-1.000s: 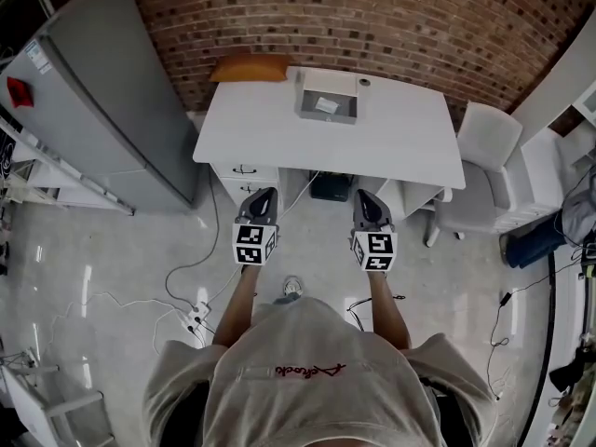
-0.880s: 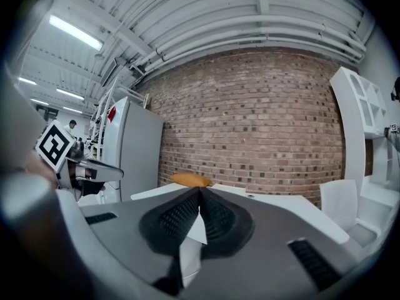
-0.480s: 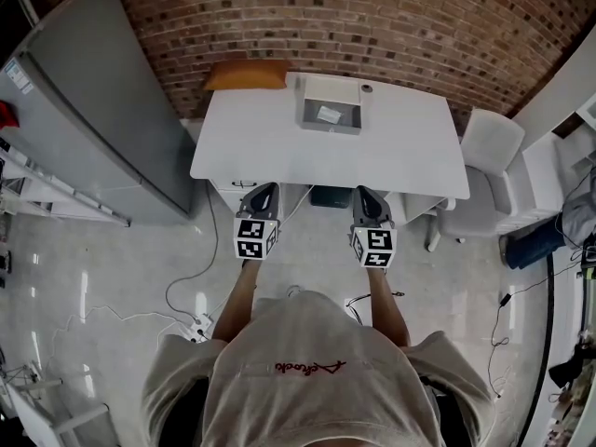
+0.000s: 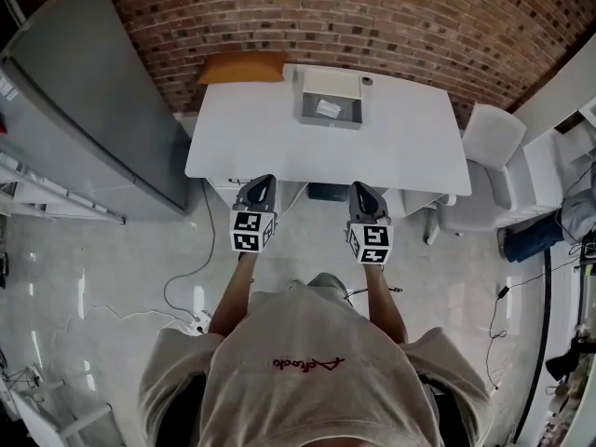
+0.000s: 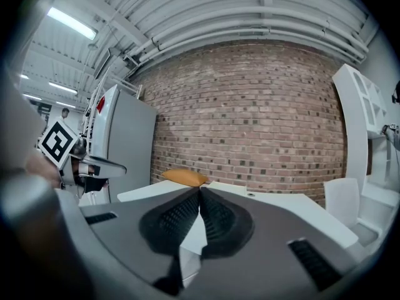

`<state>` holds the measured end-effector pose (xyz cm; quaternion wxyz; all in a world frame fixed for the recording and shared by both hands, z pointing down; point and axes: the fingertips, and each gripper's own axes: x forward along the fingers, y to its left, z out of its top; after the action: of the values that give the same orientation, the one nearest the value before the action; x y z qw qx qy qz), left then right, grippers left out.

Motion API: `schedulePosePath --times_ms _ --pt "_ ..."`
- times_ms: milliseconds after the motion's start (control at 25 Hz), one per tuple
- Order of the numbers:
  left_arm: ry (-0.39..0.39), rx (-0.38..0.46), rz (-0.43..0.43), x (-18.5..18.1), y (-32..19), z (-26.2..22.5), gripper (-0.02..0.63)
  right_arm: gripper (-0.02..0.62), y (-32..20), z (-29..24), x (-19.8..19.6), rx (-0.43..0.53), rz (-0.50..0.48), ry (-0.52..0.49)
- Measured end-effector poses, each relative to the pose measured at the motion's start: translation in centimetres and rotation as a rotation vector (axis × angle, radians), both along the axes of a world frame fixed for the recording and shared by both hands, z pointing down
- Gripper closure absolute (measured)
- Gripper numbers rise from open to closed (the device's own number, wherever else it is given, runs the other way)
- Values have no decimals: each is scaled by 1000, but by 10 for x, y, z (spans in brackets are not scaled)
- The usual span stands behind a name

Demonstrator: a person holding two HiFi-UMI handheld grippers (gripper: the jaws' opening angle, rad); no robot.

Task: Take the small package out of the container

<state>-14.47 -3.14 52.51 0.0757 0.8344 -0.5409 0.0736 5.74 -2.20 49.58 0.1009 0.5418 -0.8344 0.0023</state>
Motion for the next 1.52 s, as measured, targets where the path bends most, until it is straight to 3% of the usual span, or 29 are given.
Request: schedulePosePath --times_ms 920,1520 --pt "-24 -22 18 -1 -22 12 597 586 -24 14 -4 -19 -4 5" --pt "-29 -24 17 28 -131 10 597 584 -135 13 25 -12 1 -1"
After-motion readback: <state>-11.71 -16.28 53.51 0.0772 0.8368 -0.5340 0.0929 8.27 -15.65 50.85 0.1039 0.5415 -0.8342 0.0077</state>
